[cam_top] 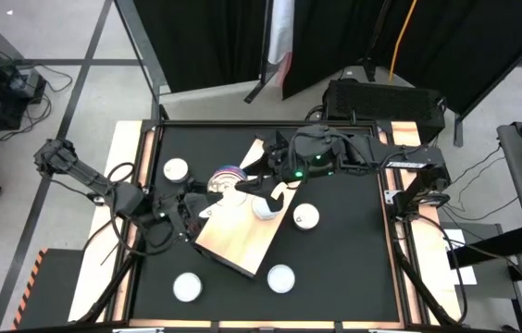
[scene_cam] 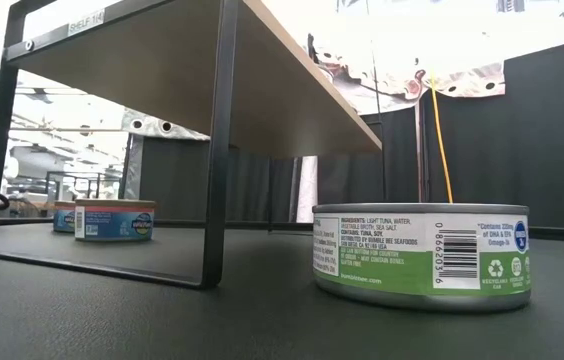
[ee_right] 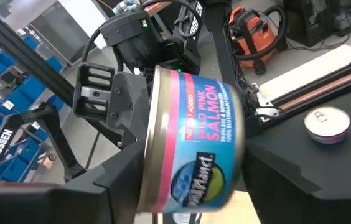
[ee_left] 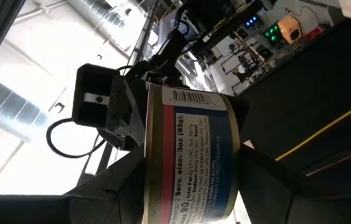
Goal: Stack canned seafood by type on shelf
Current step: Put the blue tuna can on the shelf
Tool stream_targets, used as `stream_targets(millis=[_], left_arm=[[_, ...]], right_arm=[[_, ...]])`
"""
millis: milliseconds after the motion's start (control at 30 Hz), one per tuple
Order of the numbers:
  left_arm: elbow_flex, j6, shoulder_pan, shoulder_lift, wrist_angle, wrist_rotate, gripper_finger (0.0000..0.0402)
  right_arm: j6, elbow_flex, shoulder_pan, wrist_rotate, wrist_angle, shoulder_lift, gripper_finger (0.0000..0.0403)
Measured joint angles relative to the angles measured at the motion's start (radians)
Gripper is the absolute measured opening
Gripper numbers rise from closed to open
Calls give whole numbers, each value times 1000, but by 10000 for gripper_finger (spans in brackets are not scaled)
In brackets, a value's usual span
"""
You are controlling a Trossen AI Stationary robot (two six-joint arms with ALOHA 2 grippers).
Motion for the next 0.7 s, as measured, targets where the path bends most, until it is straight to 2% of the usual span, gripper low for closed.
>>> stream_targets(millis=[200,333,533,700], left_arm=[[0,-32,-8,0,-17,3,212],[0,-157,-10,-1,-52,6,213],[1,-457,-10,-1,-164,12,213],[1,-814,-11,-1,-338,113,213]], right_arm=[[-18,-1,-1,0,-48,-34,289],[-46,-1,-2,24,-77,-79,297],[-119,-1,2,69,-155,-178,297],[-187,0,64,230,-316,-262,297]])
